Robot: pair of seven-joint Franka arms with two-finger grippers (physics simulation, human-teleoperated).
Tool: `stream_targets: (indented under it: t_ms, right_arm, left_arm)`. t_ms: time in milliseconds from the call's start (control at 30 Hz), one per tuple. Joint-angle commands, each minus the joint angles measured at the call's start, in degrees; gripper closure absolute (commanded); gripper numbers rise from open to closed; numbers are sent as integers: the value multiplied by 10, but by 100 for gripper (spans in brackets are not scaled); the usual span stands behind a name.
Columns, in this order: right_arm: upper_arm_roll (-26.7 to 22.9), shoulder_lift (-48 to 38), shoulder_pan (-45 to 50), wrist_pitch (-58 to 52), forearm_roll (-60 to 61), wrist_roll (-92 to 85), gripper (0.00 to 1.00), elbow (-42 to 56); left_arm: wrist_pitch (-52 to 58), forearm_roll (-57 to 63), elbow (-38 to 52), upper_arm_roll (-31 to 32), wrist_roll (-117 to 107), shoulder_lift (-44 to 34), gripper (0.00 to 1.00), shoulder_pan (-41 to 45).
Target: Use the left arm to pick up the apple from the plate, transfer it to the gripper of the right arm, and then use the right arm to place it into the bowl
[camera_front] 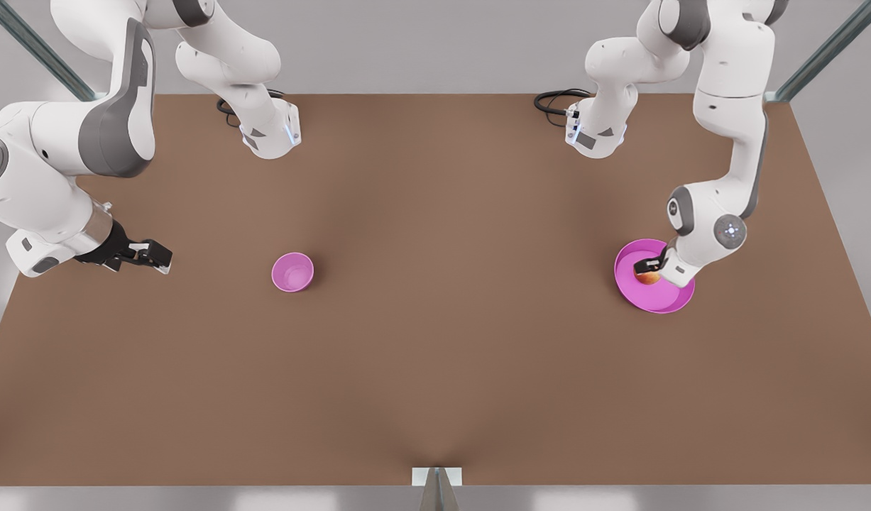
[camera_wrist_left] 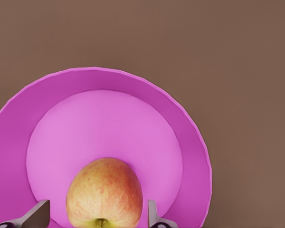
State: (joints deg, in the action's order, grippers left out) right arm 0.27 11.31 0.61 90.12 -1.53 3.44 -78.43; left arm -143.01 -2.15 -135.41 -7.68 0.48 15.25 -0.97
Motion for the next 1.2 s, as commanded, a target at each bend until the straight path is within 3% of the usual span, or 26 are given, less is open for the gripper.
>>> stream_targets:
  t_ms: [0,233,600,1167]
  right_arm:
    - [0,-1,0,0,0,2,0,0]
    - [0,-1,0,0,0,2,0,0]
    - [2,-2,2,0,0,2,0,1]
    - [2,-2,1,-6,0,3,0,1]
  left_arm:
    - [-21,0,0,0,2,7,0,0]
    - [-21,-8,-8,3,2,27,0,0]
    - [-20,-9,-9,7,2,38,13,-1]
    - [-32,-9,3,7,1,43,15,-3]
